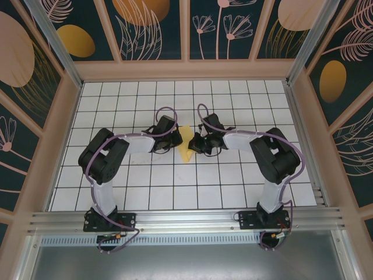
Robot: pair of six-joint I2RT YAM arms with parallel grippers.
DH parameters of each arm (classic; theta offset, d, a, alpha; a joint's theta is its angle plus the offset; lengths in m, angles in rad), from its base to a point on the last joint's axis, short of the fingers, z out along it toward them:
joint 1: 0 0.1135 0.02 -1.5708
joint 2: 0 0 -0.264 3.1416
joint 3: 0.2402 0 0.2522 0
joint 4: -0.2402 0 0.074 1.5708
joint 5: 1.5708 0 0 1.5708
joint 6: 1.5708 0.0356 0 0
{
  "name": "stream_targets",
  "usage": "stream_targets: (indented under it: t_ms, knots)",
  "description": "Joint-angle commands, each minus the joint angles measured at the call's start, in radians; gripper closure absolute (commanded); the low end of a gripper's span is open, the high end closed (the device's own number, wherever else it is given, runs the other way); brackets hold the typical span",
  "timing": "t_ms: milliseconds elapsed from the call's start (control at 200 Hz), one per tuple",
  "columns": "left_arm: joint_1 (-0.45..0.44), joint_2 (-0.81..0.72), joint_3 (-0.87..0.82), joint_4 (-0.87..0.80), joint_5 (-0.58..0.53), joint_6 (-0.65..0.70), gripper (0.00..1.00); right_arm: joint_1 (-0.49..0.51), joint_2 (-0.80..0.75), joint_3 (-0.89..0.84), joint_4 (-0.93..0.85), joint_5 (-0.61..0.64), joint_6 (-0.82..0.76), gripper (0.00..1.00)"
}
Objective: Fold a paper plane with a square sheet of paper (pick it up from the middle)
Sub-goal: Third fold the triangle at the center of the table.
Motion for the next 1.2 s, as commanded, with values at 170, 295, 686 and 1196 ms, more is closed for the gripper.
stream_targets:
  t_ms: [170, 295, 686, 1196]
  knots:
    - [0.032, -0.021, 0.015, -0.001, -0.032, -0.009, 0.89, 0.009, 0.024, 0.028, 0.047, -0.013, -0.014, 1.0]
    - [0.033, 0.021, 0.026, 0.002, -0.001, -0.004, 0.9, 0.011, 0.026, 0.027, 0.063, -0.017, -0.018, 1.0]
    - [0.033, 0.059, 0.047, -0.024, 0.027, 0.015, 0.91, 0.013, 0.057, 0.039, 0.103, -0.032, -0.017, 1.0]
    - [0.033, 0.067, 0.045, -0.022, 0.041, 0.015, 0.92, 0.014, 0.084, 0.039, 0.156, -0.029, 0.009, 1.0]
